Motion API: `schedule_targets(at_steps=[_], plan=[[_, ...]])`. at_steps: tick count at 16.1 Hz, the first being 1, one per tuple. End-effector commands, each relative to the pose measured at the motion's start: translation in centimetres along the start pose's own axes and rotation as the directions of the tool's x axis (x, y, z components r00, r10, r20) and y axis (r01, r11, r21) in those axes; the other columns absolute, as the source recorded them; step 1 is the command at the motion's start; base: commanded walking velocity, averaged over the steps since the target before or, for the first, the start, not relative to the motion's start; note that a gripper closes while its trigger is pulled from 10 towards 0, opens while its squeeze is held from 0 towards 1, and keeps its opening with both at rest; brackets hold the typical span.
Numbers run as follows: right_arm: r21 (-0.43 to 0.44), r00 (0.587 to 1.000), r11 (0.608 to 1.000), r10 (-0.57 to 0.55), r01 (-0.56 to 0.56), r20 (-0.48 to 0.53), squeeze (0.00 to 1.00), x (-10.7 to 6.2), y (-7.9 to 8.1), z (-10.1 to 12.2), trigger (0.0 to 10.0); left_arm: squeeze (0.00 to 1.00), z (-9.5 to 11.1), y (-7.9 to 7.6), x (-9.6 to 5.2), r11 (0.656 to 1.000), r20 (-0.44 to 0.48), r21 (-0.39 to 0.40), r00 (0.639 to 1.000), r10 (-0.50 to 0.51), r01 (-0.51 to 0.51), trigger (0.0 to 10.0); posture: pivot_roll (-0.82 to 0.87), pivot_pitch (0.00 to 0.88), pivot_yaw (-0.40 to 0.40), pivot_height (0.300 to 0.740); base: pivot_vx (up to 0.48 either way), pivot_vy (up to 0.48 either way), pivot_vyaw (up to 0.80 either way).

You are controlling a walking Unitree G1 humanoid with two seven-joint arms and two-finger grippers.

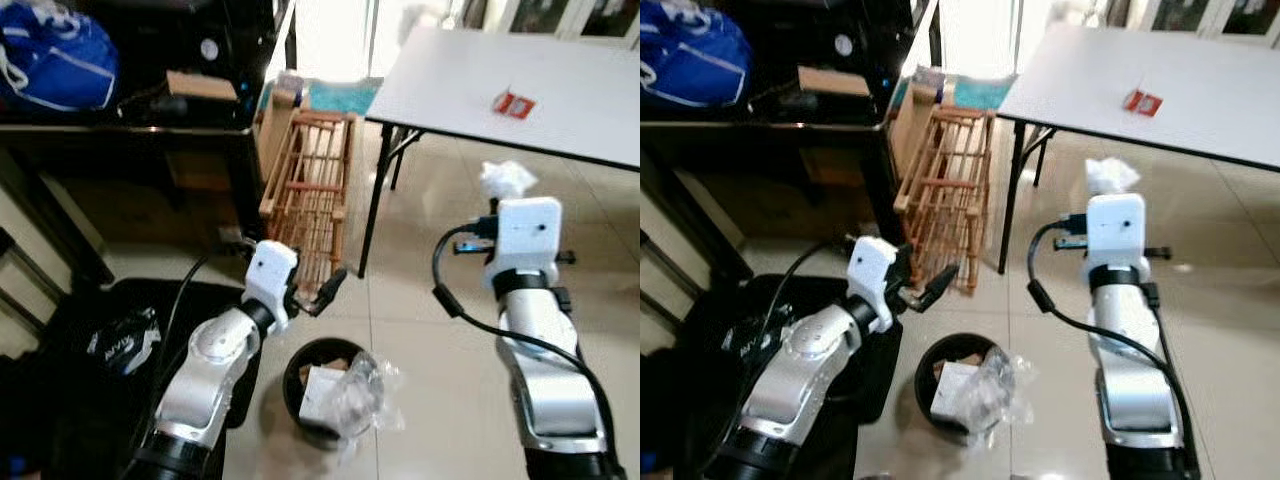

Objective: Picking trash to rubbish bin

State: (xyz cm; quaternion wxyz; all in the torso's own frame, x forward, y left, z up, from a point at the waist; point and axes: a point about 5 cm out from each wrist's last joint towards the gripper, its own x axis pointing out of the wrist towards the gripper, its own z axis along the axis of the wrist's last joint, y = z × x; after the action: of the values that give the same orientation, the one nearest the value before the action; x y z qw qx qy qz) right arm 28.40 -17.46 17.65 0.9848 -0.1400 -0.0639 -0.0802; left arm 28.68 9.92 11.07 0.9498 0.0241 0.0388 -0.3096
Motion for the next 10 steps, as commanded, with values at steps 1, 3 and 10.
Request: schedule_targets(at_steps=[1, 3, 10], plan=[[0.013, 1.000, 1.000, -0.004, 0.005, -0.028, 0.00, -0.2, 0.0, -0.5, 10.0, 0.00, -1.1, -0.2, -0.6, 1.000, -0.057, -0.009, 0.998, -0.022, 0.021, 10.0, -0.01, 0.088, 0.019, 0.740, 0.000, 0.000, 0.00], [0.045, 0.998, 0.999, -0.002, 0.005, -0.065, 0.00, -0.3, 0.3, -1.1, 10.0, 0.00, -2.1, 0.0, -1.5, 1.000, -0.094, -0.005, 0.995, -0.023, 0.023, 10.0, 0.01, 0.113, 0.024, 0.740, 0.000, 0.000, 0.00], [0.179, 0.933, 0.984, 0.046, 0.020, -0.358, 0.00, -2.3, 2.6, -6.5, 10.0, 0.00, -5.2, 0.8, -6.8, 1.000, -0.265, -0.003, 0.964, -0.025, 0.025, 10.0, 0.07, 0.254, 0.066, 0.740, 0.000, 0.000, 0.00]])
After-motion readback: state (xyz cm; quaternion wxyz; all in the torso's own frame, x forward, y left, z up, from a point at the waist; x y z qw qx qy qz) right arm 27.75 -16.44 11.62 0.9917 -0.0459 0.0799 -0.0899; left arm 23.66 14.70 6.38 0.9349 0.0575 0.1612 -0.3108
